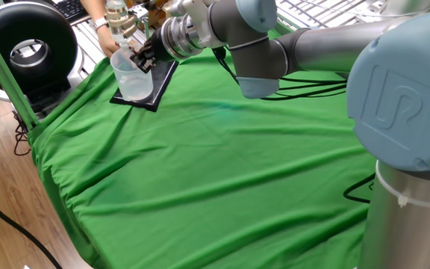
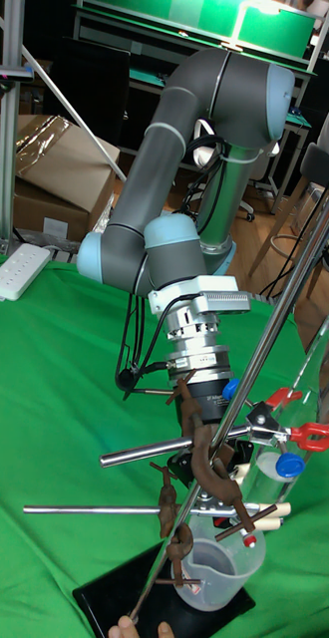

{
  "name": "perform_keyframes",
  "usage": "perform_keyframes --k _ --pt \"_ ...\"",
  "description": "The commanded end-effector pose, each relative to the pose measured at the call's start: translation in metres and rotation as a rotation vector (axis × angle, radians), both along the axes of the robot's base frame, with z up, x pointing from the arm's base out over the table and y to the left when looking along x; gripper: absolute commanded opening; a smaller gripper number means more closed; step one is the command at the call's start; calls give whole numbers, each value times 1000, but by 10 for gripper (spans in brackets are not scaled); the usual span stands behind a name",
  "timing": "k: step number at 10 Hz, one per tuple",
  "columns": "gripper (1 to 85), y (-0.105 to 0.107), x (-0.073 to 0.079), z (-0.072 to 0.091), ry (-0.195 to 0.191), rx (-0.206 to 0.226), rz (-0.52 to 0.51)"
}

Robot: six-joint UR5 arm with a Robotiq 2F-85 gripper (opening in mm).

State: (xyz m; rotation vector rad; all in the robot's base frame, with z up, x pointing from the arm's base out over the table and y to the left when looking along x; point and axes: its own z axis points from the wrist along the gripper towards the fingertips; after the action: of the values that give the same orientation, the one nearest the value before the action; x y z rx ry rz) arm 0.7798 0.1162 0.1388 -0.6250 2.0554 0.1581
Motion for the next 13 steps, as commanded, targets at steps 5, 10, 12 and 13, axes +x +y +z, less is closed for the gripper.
perform_keyframes --k 5,10,12,13 --pt "13 -11 2 -2 -17 -23 -15" --pt "13 -16 2 -4 -14 -45 -19" --pt "13 -18 2 -5 -14 -53 -19" --pt "13 -21 2 -5 -16 -67 -16"
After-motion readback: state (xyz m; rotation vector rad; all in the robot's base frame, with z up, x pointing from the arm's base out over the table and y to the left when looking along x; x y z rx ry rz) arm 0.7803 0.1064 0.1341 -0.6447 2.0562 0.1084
